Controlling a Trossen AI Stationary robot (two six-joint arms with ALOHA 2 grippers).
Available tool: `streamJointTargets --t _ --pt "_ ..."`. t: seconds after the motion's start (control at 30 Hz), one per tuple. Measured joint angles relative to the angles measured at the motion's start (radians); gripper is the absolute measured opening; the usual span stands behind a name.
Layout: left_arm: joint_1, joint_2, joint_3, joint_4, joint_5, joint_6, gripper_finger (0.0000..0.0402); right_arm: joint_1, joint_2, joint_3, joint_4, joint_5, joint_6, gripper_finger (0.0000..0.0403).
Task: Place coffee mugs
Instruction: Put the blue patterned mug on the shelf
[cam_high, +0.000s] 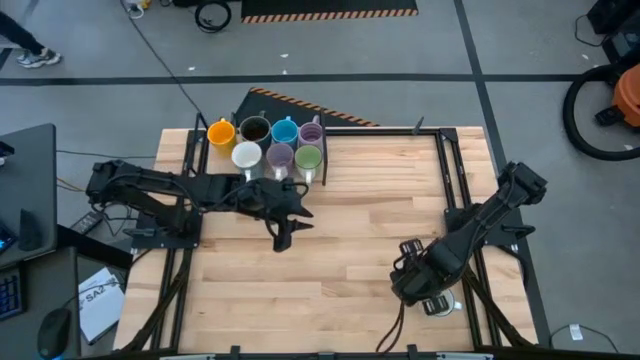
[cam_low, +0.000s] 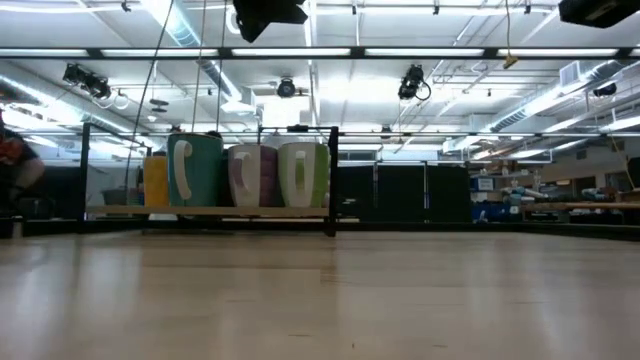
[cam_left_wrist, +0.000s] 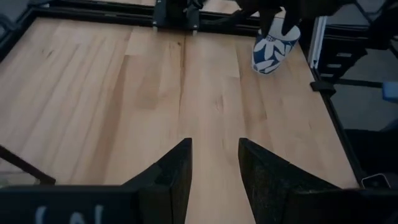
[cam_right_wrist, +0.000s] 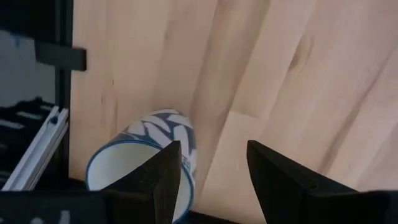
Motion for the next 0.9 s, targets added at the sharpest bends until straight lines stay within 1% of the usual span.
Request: streamJointTargets --t 0.17,0.27,0.4,0.47,0.53,0.73,0.9 --pt "-0.017 0.000 0.000 -0.003 -0.014 -0.015 0.0137 0.041 0.078 0.043 -0.091 -0.012 -0.062 0.0189" --pt "-0.017 0.000 0.000 -0.008 -0.015 -0.015 0.0137 0.056 0.121 0.071 -0.157 -0.039 -0.098 0.0189" --pt "-0.016 0.000 0.000 -0.016 -0.023 -0.015 0.0137 0.076 0.153 0.095 -0.162 -0.081 -0.114 0.0189" --pt "-0.016 0.000 0.000 -0.019 -0.038 -0.014 0.0137 0.087 0.162 0.101 -0.158 -0.086 -0.153 0.0189" --pt "-0.016 0.000 0.000 -0.019 -0.046 -0.014 0.0137 0.100 0.162 0.101 -0.156 -0.069 -0.203 0.0189" --pt "-0.015 0.000 0.000 -0.019 -0.048 -0.013 0.0137 0.141 0.161 0.098 -0.131 0.048 -0.350 0.0185" --pt "-0.015 0.000 0.000 -0.019 -0.048 -0.013 0.0137 0.158 0.161 0.094 -0.083 0.071 -0.416 0.0167"
